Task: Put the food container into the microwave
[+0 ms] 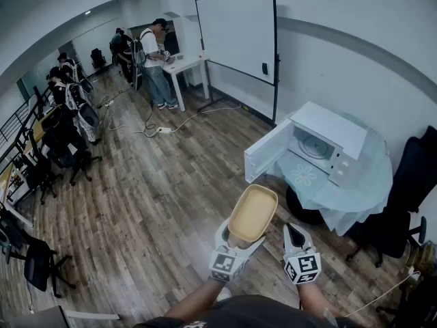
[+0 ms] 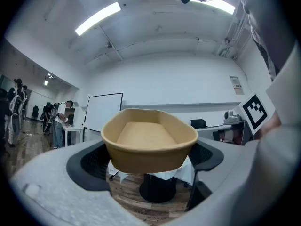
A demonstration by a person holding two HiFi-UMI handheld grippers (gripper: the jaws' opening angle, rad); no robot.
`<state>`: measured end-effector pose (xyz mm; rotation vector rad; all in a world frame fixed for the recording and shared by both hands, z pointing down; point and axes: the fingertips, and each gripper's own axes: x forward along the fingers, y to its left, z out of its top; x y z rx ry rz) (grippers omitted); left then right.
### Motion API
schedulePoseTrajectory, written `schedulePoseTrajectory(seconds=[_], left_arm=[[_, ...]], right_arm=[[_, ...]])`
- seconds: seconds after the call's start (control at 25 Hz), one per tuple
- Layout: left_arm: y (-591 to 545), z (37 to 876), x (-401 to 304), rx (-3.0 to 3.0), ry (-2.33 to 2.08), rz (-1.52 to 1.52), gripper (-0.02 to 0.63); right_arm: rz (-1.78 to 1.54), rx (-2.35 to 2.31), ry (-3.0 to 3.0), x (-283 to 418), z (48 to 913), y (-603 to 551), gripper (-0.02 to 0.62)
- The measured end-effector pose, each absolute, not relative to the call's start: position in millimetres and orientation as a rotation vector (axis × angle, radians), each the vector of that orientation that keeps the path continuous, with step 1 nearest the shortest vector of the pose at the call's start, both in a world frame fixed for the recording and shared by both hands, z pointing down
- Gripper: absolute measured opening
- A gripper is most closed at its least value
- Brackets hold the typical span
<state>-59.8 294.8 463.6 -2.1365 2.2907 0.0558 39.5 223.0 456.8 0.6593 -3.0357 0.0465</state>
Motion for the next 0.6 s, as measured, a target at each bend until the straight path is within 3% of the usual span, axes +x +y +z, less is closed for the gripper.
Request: schedulePoseTrajectory(seconds=[0.6], left_arm=[[284,459,-12,-2.121,2.343,0.036,0.525]], right_arm=[[0.108,0.658,-3.08,92,457,209,0.002]])
